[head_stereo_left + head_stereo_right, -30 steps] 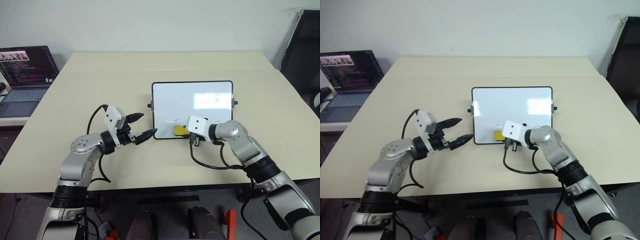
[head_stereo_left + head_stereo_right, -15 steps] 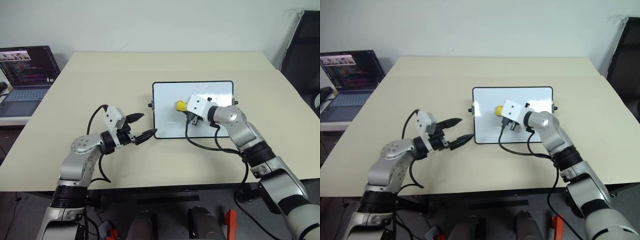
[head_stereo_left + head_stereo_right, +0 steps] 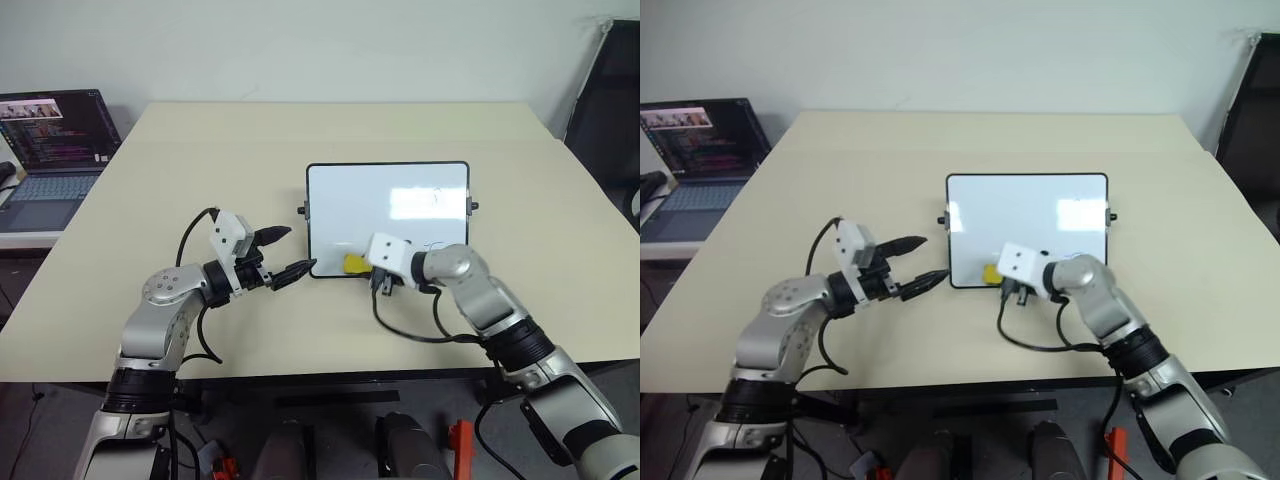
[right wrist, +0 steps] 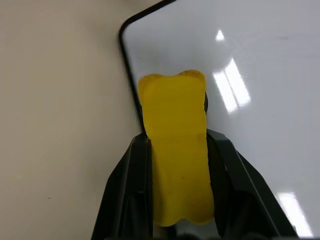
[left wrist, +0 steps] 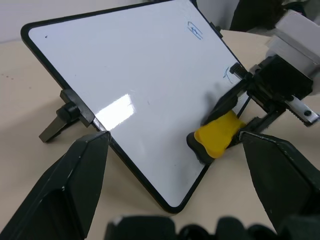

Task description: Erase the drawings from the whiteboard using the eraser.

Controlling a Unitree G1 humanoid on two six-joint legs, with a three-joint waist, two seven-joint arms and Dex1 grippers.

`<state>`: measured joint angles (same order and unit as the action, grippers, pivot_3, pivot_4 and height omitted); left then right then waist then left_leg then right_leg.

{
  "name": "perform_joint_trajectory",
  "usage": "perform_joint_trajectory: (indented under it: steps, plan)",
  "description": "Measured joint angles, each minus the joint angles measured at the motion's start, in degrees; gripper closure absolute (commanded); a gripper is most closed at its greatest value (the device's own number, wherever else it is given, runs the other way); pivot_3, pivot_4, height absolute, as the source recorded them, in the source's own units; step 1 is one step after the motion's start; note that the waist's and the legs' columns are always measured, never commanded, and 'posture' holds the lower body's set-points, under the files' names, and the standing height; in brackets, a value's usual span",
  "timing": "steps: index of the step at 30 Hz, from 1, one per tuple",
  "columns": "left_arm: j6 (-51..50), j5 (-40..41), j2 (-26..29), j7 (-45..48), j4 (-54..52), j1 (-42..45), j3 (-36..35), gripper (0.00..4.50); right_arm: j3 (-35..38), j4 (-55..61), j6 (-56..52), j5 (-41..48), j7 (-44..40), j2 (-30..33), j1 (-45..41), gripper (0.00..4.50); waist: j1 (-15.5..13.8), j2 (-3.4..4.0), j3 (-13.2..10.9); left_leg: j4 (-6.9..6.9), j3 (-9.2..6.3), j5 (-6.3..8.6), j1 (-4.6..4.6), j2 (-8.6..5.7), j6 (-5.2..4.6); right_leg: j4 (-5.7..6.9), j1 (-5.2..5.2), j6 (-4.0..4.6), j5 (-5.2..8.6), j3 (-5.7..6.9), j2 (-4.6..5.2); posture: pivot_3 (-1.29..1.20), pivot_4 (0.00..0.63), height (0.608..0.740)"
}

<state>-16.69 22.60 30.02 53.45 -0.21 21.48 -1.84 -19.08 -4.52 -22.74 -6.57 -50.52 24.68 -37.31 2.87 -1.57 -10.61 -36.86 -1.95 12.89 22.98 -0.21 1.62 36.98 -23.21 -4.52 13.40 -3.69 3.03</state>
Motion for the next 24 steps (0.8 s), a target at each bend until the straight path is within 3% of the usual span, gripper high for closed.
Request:
perform_joint_trajectory:
  steps: [3,6,9,13,18,24]
  plan:
    - [-1.3,0.2,0.0,1.2,-1.1,1.7,1.2,0.00,7.8,9.9,-7.1,9.1,-3.5,2.1,0.4,3.43,-0.3,0.00,-0.1,0.02,-0.17,0.07,0.12,-0.03,0.09,-0.02,-0.05,0.11,-0.04,0.10,0.01,0.00,0.150,0.740]
    - [-2.8,1.2,-0.4,2.2,-3.5,3.9,2.9,0.00,16.3,19.4,-13.7,16.3,-5.6,8.5,2.4,3.43,-1.1,-0.01,-0.1,0.01,-0.37,0.19,0.26,-0.06,0.22,-0.09,-0.05,0.12,0.07,0.30,0.04,0.00,0.150,0.740]
    - [-2.9,1.4,-1.2,2.4,-3.9,4.8,3.9,0.00,22.6,21.2,-16.4,17.4,-4.4,14.6,7.4,3.43,-1.4,-0.04,0.0,0.02,-0.41,0.24,0.32,-0.09,0.24,-0.13,-0.03,0.14,0.18,0.40,0.09,0.00,0.150,0.740]
    - [-2.8,1.2,-2.2,3.7,-3.6,5.4,6.3,0.00,24.3,20.4,-15.6,16.6,-1.9,18.4,14.3,3.43,-1.0,-0.02,-0.1,0.05,-0.36,0.25,0.34,-0.08,0.23,-0.10,-0.09,0.17,0.26,0.37,0.08,0.00,0.150,0.740]
    - [-2.6,1.2,-2.8,5.0,-3.4,6.1,7.7,0.00,29.1,19.9,-13.4,17.1,0.1,20.5,17.1,3.43,-0.9,0.01,-0.1,0.03,-0.35,0.24,0.33,-0.07,0.23,-0.08,-0.10,0.16,0.29,0.34,0.04,0.00,0.150,0.740]
    - [-1.6,0.8,-2.7,6.0,-2.0,6.5,7.7,0.00,29.6,19.9,-11.6,17.5,-0.2,22.9,19.8,3.43,-1.0,0.01,-0.1,0.00,-0.34,0.24,0.33,-0.08,0.23,-0.09,-0.08,0.02,0.37,0.33,0.04,0.00,0.150,0.740]
